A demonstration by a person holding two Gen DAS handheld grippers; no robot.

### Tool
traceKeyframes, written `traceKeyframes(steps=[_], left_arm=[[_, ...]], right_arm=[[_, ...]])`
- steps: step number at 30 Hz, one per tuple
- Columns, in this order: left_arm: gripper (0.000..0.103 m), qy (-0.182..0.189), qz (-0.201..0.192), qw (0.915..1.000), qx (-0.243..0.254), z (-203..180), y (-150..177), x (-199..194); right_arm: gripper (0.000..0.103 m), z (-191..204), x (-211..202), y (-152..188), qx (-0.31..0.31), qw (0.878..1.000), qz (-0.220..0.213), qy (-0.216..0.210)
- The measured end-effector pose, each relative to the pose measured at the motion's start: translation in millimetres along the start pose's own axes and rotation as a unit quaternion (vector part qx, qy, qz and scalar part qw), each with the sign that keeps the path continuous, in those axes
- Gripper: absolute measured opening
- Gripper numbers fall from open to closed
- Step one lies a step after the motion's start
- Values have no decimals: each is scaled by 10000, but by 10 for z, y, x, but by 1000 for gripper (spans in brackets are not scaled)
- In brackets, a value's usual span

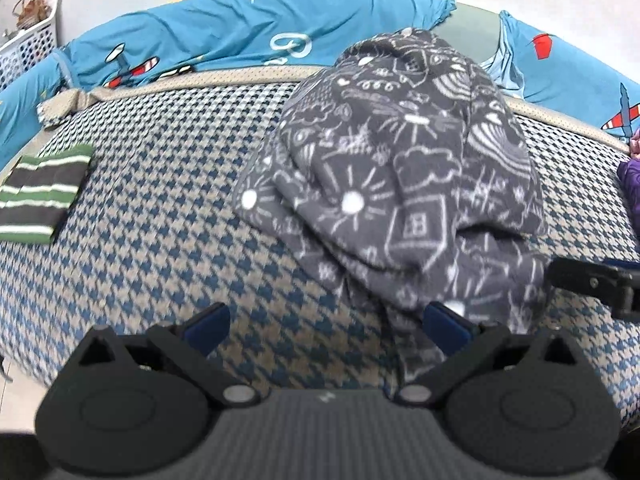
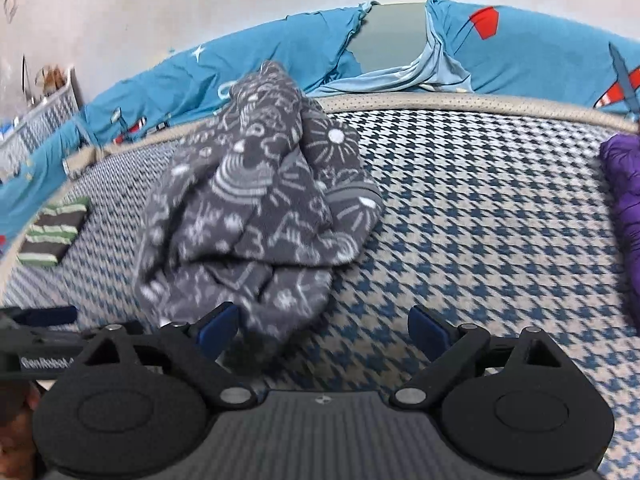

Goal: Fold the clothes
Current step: 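Lower the right tool onto the grey fleece and close its fingers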

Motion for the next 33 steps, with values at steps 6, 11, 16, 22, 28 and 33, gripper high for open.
traceKeyframes(steps=[6,11,16,22,28,33], left_arm=[[103,-22,-80,9992,381,-36,-179,142],[103,51,-34,9980,637,-58,-257,344],[103,124,54,9977,663,-25,-279,543],[103,-17,-3,9980,625,71,-405,749],[103,102,14,9987,497,114,-492,946],[103,162,-81,9989,434,-19,-630,1052]], right_arm=[[92,50,202,-212,-36,9999,-112,-22],[92,99,384,-350,176,9994,-118,-274],[90,171,593,-466,269,9984,-115,-492],[66,226,918,-566,155,9989,-4,-442],[35,165,1137,-680,249,9989,-48,-403],[22,121,1092,-760,352,9977,-171,-546]])
Point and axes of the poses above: each gripper's, at about its wrist camera, not at the fingertips, and x roughly the way its jaws point, z to its left, y to its underside, the point moved 7 cm from there along x, roughly the way its jaws point, and after that the axes turned 3 degrees about -z, right-handed, at the moved point
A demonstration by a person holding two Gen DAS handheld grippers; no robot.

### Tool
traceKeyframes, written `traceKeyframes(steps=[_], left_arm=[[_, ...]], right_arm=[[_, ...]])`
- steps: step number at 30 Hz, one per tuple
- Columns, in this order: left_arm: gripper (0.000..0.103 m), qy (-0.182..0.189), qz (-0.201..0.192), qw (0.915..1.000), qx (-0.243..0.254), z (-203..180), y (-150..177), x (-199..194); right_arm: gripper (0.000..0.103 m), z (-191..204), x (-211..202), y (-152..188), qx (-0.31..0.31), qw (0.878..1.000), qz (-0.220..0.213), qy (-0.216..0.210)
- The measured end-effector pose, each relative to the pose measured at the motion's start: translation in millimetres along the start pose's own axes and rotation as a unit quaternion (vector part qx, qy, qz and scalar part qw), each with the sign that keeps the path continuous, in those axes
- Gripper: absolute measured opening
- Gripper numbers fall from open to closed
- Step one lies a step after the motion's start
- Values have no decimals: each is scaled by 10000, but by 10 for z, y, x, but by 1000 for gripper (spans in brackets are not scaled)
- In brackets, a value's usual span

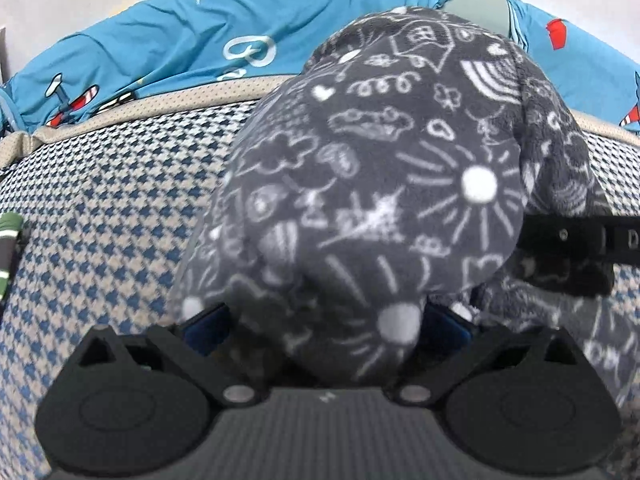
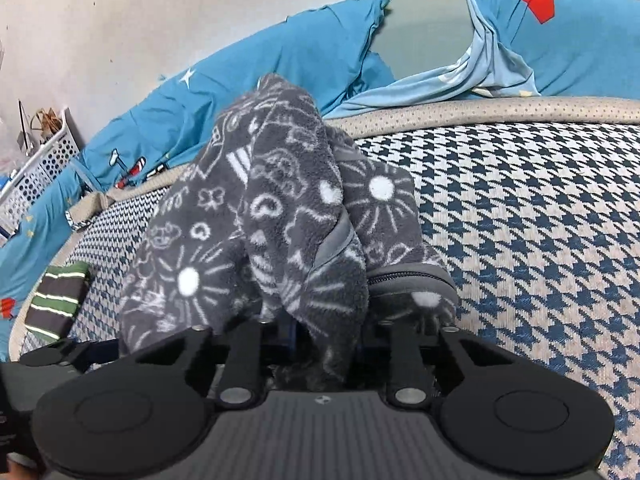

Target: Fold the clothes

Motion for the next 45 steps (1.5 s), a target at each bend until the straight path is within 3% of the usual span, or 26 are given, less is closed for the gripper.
traceKeyframes(steps=[3,9,24,37,40,45], left_arm=[[103,68,-130,9999,69,-132,-110,35],[103,590,-286,9978,-28,-419,-309,148],[103,1263,-455,9906,261,-1034,-462,133],[103,997,-559,9918,576,-870,-292,-176],[103,965,-558,9922,563,-776,-275,-236],[103,882,-521,9935,500,-594,-219,-292]], right_arm=[[18,-3,-79,-71,-97,9997,-216,-29],[17,-135,-304,-270,9,9972,-751,15],[16,-696,-683,-371,551,9882,-1182,806],[21,-626,-580,-193,561,9899,-918,924],[26,-609,-567,-184,626,9904,-885,860],[44,-592,-578,-161,613,9917,-813,784]])
Point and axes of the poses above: each gripper's, at about its wrist camera, not at the fingertips, and x roughly the way its jaws point, z to its left, y to its underside, the point moved 7 cm from there along x, roughly the way its jaws point, and after that the axes turned 3 degrees about -z, right-handed, at the moved point
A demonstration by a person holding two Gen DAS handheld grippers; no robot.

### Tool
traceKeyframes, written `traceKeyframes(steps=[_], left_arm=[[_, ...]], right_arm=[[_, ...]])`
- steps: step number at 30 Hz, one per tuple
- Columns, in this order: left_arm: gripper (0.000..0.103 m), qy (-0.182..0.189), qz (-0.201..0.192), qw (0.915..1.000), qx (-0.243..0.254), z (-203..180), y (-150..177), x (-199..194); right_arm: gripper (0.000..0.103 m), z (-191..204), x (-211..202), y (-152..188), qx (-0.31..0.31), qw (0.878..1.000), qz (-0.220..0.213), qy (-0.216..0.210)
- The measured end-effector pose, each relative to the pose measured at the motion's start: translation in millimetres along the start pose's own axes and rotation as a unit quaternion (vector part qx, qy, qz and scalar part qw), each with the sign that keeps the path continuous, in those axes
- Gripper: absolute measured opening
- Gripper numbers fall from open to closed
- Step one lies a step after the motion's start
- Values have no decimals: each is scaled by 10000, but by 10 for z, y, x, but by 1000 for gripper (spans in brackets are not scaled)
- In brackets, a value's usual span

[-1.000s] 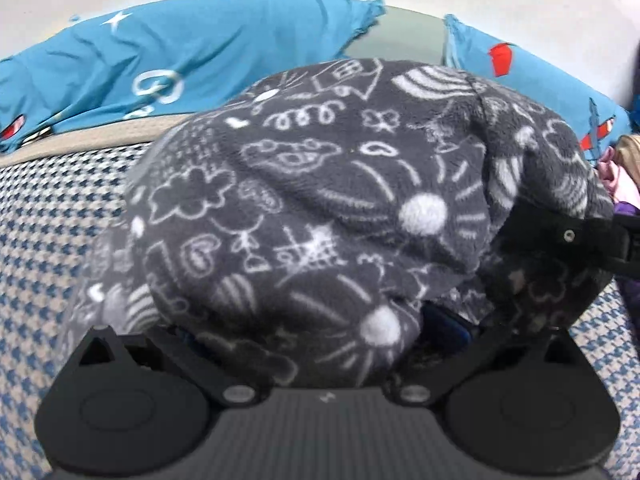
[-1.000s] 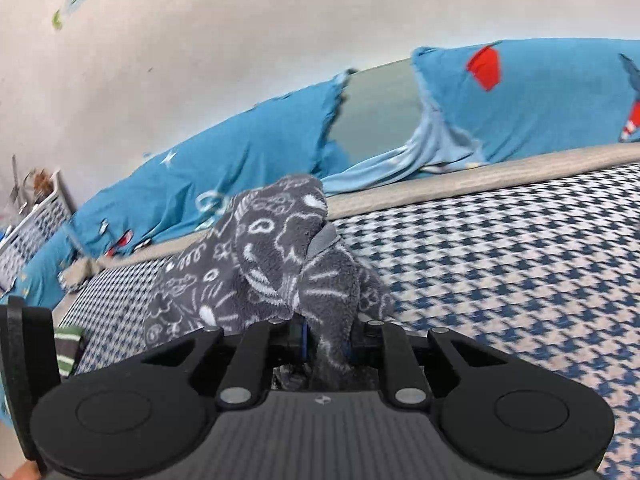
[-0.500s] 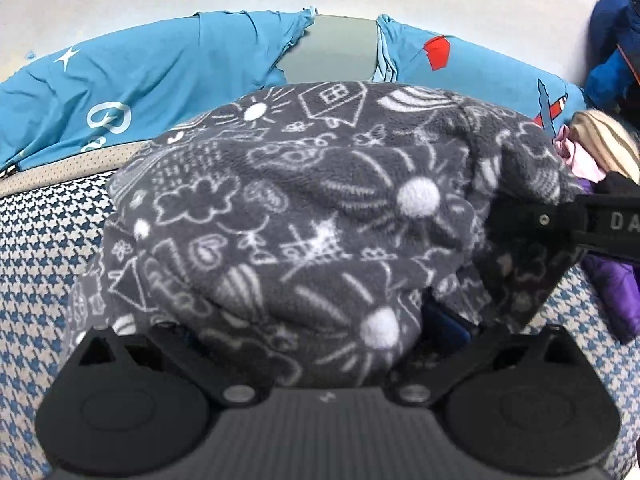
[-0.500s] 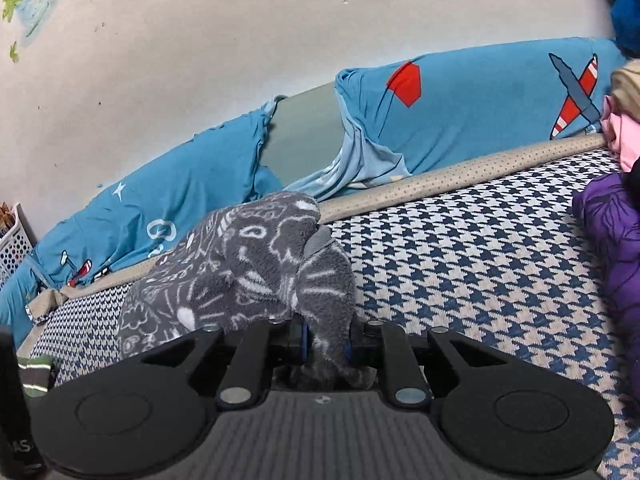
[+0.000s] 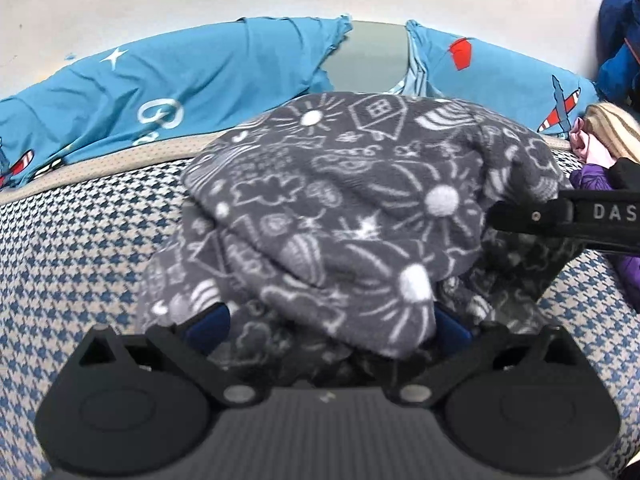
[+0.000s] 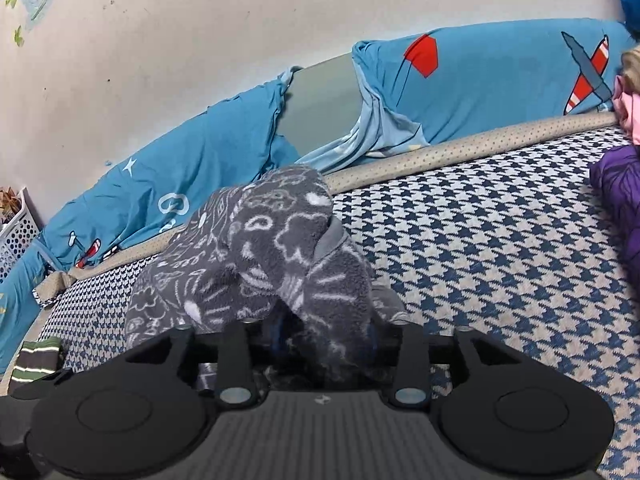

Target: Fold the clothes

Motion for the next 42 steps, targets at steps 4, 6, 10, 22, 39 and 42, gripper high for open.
traceKeyframes(steps=[4,6,10,22,39,42], left_arm=[[103,-38,-12,10000,12,109,55,-46],[103,-43,-34,10000,14,159,90,-59],[103,-34,-72,10000,-7,249,119,-96],[103,-141,-253,9987,-419,602,110,-232],[103,30,-948,9863,-1351,1113,-113,-823],[103,56,-992,9835,-1511,1199,-115,-862]], right_arm=[[54,14,-27,3,-111,9999,25,-78],[60,21,-35,6,-188,9997,23,-134],[64,6,-19,18,-246,9996,29,-103],[21,218,-1,12,-656,9973,-320,-114],[18,1177,-37,272,-1368,9820,-579,-1167],[18,1370,-16,419,-1626,9767,-497,-1312]])
Point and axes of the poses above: each gripper's, at about its wrist camera, not at the fingertips, and x roughly the way its jaws point, z to its left, y to its underside, the point moved 7 cm from there along x, roughly the way its jaws point, and after that the axes turned 3 degrees about -z, right-handed, at the moved point
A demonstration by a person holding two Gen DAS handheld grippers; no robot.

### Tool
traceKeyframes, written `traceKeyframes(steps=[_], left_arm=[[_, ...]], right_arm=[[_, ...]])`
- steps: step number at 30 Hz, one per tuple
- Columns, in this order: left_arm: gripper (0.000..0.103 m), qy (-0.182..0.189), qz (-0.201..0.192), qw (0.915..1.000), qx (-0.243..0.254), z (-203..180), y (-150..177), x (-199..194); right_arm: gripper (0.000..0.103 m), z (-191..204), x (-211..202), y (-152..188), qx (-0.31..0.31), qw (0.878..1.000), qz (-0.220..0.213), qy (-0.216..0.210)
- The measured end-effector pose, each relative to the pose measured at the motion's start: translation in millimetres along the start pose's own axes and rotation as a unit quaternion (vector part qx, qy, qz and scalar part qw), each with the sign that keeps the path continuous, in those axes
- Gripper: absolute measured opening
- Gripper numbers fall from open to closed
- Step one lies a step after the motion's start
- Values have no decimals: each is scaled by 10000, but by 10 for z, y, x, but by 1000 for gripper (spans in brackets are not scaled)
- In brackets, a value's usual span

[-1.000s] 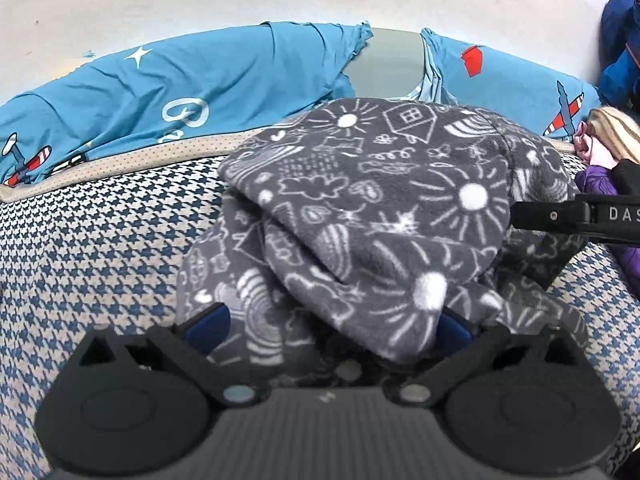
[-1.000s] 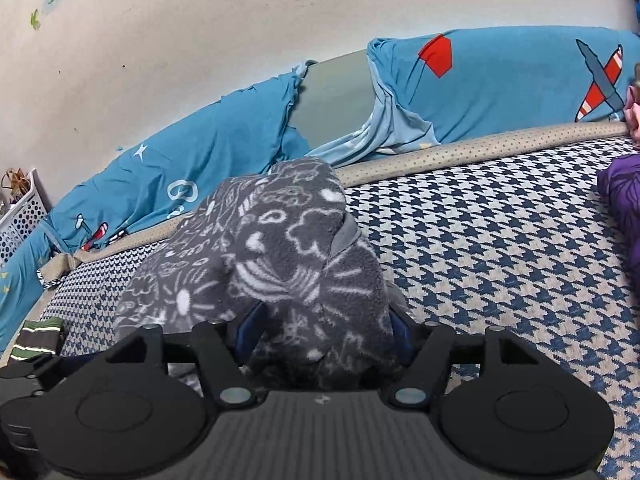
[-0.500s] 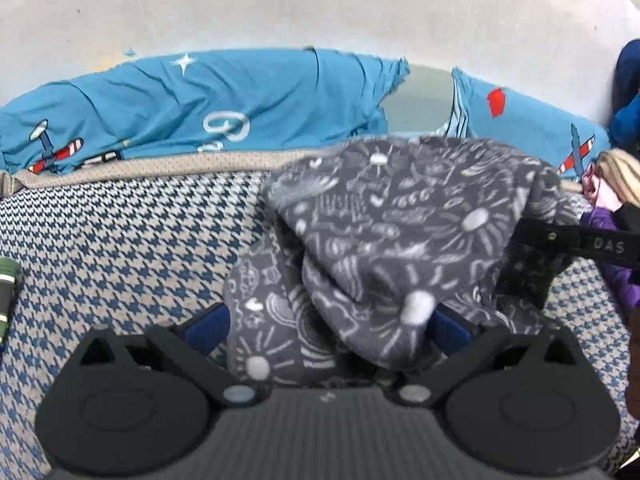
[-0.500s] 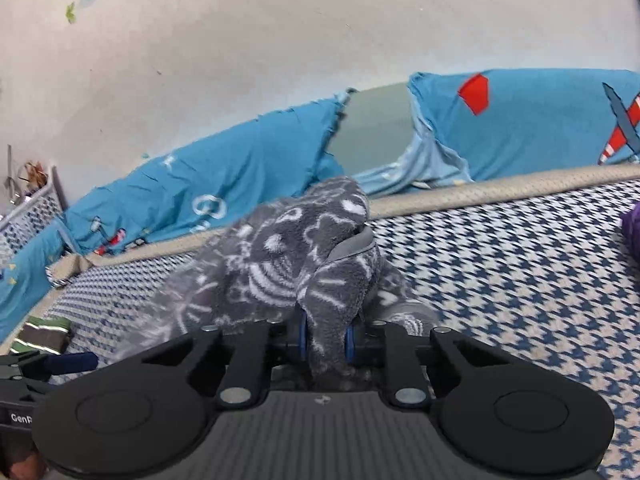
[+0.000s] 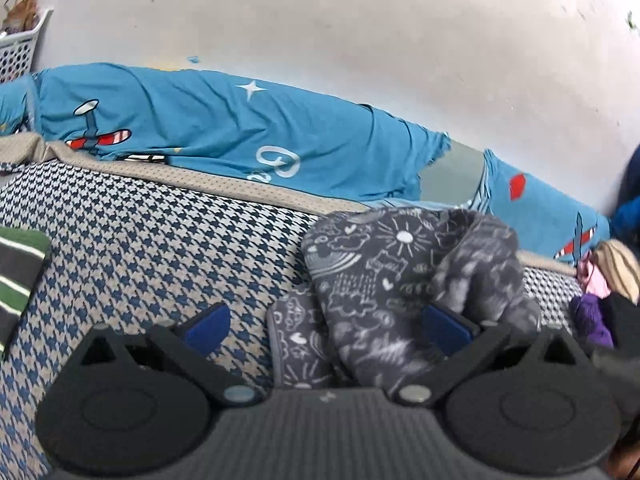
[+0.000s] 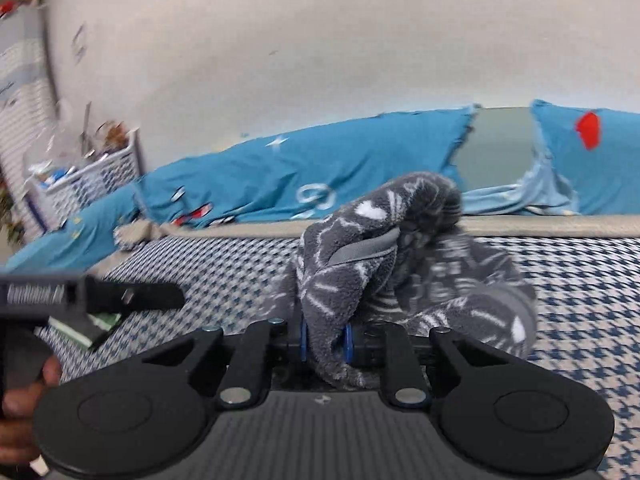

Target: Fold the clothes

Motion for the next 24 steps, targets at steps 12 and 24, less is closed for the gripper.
traceKeyframes(steps=[12,24], left_arm=[[103,559,-86,9984,23,-107,-26,-55],[103,310,169,9991,216,-206,84,202]], right_arm=[[18,691,202,512,-962,9917,554,-641],[18,882,170,768,-1253,9824,842,-1103]])
Point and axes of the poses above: each gripper's, at about its wrist camera, not at the fingertips, and x roughly the way its jaws point, z to its left, y to its underside, the point moved 7 cm from there along x, roughly the way its jaws point, and after that the axes turned 3 degrees about -z, right-handed, at the moved point
